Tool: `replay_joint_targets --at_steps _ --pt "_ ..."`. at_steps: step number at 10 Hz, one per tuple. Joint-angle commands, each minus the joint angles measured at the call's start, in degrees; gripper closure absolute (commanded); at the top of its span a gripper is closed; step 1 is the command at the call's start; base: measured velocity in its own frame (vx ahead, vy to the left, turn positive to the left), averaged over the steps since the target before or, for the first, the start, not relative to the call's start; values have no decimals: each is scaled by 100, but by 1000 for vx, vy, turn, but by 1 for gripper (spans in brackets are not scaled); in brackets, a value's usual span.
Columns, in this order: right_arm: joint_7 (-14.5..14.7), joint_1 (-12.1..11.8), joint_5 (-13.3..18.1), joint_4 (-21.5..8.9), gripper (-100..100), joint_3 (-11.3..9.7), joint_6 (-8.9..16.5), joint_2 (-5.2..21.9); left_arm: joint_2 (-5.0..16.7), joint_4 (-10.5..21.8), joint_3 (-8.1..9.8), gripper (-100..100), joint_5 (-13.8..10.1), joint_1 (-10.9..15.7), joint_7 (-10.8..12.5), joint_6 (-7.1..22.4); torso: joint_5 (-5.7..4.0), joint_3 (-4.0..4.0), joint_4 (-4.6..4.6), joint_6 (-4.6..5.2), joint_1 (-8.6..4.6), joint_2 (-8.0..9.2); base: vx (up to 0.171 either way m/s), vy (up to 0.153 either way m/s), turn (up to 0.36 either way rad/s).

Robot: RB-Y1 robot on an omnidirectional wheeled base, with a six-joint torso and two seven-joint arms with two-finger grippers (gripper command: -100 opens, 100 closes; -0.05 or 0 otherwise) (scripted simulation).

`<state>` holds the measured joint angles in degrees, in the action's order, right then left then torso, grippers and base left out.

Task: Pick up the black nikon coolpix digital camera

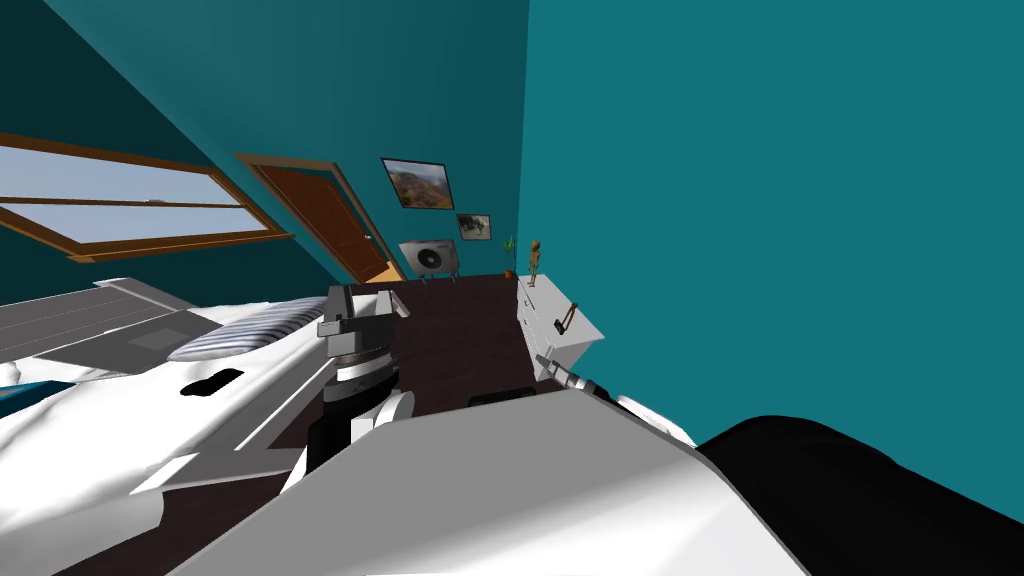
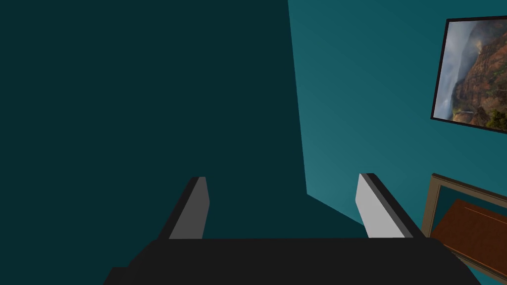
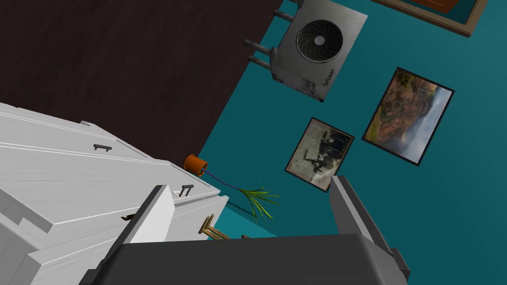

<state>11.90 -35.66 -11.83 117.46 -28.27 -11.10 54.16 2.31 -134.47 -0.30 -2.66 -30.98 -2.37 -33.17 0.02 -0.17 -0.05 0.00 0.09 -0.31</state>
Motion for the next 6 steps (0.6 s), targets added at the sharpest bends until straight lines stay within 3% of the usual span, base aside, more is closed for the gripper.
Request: replay_joint_targets --at_steps 1,2,3,5,6 --pt "-36 -37 10 -115 -100 -90 -3 238 0 0 0 0 0 0 0 0 0 0 0 0 0 0 70 19 36" --pt "-76 -99 56 -239 -100 -270 107 457 0 0 0 0 0 0 0 0 0 2 0 2 -5 4 90 10 73" --pt "-76 -99 56 -239 -100 -270 107 525 0 0 0 0 0 0 0 0 -1 -1 0 0 -8 -2 95 1 43" --pt "-174 -222 168 -491 -100 -602 325 991 0 0 0 0 0 0 0 0 0 -8 -3 1 -2 -14 157 32 110" --pt "-174 -222 168 -491 -100 -626 325 1094 0 0 0 0 0 -1 0 0 0 -19 -7 0 -3 -33 150 3 31"
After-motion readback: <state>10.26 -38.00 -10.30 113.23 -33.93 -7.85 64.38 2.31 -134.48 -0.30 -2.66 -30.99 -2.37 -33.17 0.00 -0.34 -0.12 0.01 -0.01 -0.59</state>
